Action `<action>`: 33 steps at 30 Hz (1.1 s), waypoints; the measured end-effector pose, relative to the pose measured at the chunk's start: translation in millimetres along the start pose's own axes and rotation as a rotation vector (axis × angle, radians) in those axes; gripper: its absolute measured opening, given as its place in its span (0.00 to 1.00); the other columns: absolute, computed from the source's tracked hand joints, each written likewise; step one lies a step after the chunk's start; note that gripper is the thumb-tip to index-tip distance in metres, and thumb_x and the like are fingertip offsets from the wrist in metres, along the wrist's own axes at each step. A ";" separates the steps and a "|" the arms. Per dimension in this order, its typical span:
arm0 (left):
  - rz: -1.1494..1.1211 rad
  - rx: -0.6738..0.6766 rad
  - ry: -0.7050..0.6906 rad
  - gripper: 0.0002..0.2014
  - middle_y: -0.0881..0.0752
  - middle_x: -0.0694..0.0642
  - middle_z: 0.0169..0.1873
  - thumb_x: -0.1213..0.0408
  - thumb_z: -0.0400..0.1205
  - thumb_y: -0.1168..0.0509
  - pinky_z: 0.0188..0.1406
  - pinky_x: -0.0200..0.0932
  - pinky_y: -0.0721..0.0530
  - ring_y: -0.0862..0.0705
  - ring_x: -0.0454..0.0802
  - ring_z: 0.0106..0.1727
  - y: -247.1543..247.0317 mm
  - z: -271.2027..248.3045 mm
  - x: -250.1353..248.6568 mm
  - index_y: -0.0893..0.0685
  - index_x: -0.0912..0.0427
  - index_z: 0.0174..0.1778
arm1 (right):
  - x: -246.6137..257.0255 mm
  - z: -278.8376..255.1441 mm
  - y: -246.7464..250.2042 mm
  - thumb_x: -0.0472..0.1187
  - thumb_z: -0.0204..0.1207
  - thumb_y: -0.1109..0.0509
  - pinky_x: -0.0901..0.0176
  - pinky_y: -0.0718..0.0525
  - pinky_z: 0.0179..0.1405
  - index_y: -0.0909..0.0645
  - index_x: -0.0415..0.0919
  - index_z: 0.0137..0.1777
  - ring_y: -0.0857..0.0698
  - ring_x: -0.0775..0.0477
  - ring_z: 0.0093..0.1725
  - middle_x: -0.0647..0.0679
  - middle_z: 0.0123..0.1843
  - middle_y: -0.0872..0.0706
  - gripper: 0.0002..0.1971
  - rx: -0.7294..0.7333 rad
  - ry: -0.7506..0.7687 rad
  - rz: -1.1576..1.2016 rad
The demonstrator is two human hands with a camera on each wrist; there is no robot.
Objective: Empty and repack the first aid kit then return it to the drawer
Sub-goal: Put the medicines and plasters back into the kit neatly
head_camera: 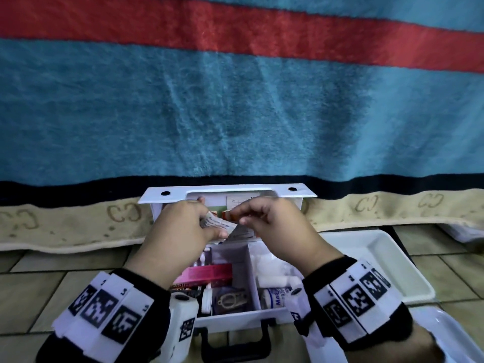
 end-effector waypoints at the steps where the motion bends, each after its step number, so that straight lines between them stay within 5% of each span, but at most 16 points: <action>1: 0.001 0.008 0.010 0.16 0.16 0.40 0.56 0.54 0.68 0.21 0.41 0.49 0.18 0.14 0.47 0.53 0.1 0.3 0.6 0.12 0.65 0.38 | -0.4 0.5 -0.6 0.31 0.74 0.29 0.78 0.22 0.52 0.11 0.45 0.52 0.15 0.65 0.49 0.55 0.50 0.09 0.12 -0.008 0.019 -0.006; 5: -0.054 0.028 0.011 0.15 0.11 0.51 0.52 0.56 0.67 0.21 0.50 0.51 0.17 0.17 0.40 0.59 -2.8 4.8 5.1 0.11 0.66 0.36 | 2.9 -1.0 -5.2 0.25 0.72 0.31 0.73 0.19 0.54 0.12 0.45 0.55 0.14 0.64 0.50 0.56 0.50 0.10 0.17 0.002 0.105 0.025; 8: -0.087 0.065 0.023 0.13 0.11 0.53 0.45 0.57 0.66 0.20 0.56 0.56 0.19 0.16 0.49 0.62 -5.8 6.3 7.8 0.11 0.64 0.33 | 13.9 -5.5 -3.9 0.21 0.70 0.32 0.67 0.16 0.55 0.13 0.47 0.56 0.14 0.62 0.53 0.58 0.51 0.11 0.23 -0.013 0.233 0.067; 11: -0.071 0.114 0.017 0.11 0.13 0.51 0.48 0.58 0.65 0.19 0.59 0.55 0.19 0.16 0.54 0.61 -6.7 5.5 3.1 0.09 0.61 0.35 | 26.7 -9.0 -3.5 0.25 0.70 0.29 0.61 0.16 0.50 0.11 0.45 0.45 0.14 0.59 0.48 0.57 0.45 0.13 0.14 -0.055 0.394 -0.046; 16: -0.050 0.174 -0.047 0.13 0.15 0.51 0.53 0.57 0.64 0.19 0.57 0.36 0.26 0.27 0.34 0.68 -9.4 2.6 -3.5 0.08 0.62 0.36 | 41.2 -9.0 -6.6 0.33 0.69 0.28 0.55 0.17 0.47 0.10 0.43 0.40 0.14 0.52 0.44 0.50 0.41 0.11 0.07 -0.050 0.503 -0.144; 18: -0.048 0.176 -0.050 0.15 0.15 0.52 0.46 0.55 0.62 0.18 0.54 0.40 0.25 0.23 0.38 0.65 -8.5 1.0 -4.5 0.10 0.60 0.38 | 44.5 -8.5 -9.3 0.33 0.68 0.29 0.55 0.18 0.50 0.11 0.43 0.38 0.15 0.52 0.46 0.50 0.41 0.11 0.06 -0.030 0.523 -0.175; 21: -0.076 0.190 -0.062 0.22 0.15 0.47 0.44 0.52 0.60 0.18 0.46 0.37 0.22 0.17 0.42 0.49 -3.2 -4.6 -7.1 0.15 0.51 0.47 | 30.8 -2.8 -5.4 0.31 0.70 0.30 0.65 0.19 0.56 0.14 0.44 0.37 0.15 0.55 0.53 0.53 0.47 0.12 0.08 0.020 0.366 0.068; 25: -0.034 0.228 -0.112 0.33 0.20 0.39 0.51 0.57 0.63 0.18 0.43 0.16 0.28 0.22 0.33 0.50 -6.2 -7.7 -8.1 0.22 0.47 0.64 | 8.9 -3.5 2.3 0.25 0.74 0.31 0.72 0.19 0.44 0.18 0.45 0.38 0.14 0.59 0.43 0.51 0.42 0.11 0.13 0.008 0.128 0.445; 27: 0.054 0.212 -0.154 0.33 0.23 0.39 0.52 0.58 0.64 0.19 0.47 0.20 0.28 0.23 0.36 0.55 -9.2 -7.9 -10.3 0.21 0.48 0.66 | 4.8 -4.8 2.3 0.26 0.73 0.29 0.73 0.20 0.36 0.17 0.44 0.37 0.16 0.61 0.34 0.54 0.33 0.13 0.12 -0.024 0.076 0.457; 30: 0.132 0.197 -0.172 0.30 0.24 0.43 0.62 0.59 0.68 0.21 0.65 0.41 0.25 0.26 0.43 0.69 -13.6 -9.7 -10.7 0.21 0.46 0.67 | -3.2 -4.1 2.2 0.30 0.73 0.27 0.65 0.19 0.34 0.16 0.48 0.37 0.17 0.55 0.32 0.50 0.33 0.14 0.11 -0.063 0.017 0.383; 33: 0.149 0.165 -0.204 0.21 0.24 0.43 0.62 0.63 0.76 0.28 0.63 0.41 0.25 0.24 0.44 0.66 -11.8 -12.0 -12.6 0.20 0.45 0.65 | -13.6 -4.5 3.0 0.32 0.75 0.28 0.69 0.26 0.18 0.16 0.50 0.38 0.21 0.53 0.19 0.53 0.32 0.14 0.11 -0.068 -0.056 0.339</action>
Point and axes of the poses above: each hand's wrist, its own z-axis towards the middle knuckle, its own y-axis out of the back of the hand, x = y × z, the point moved 9 cm from there along z, towards the middle knuckle
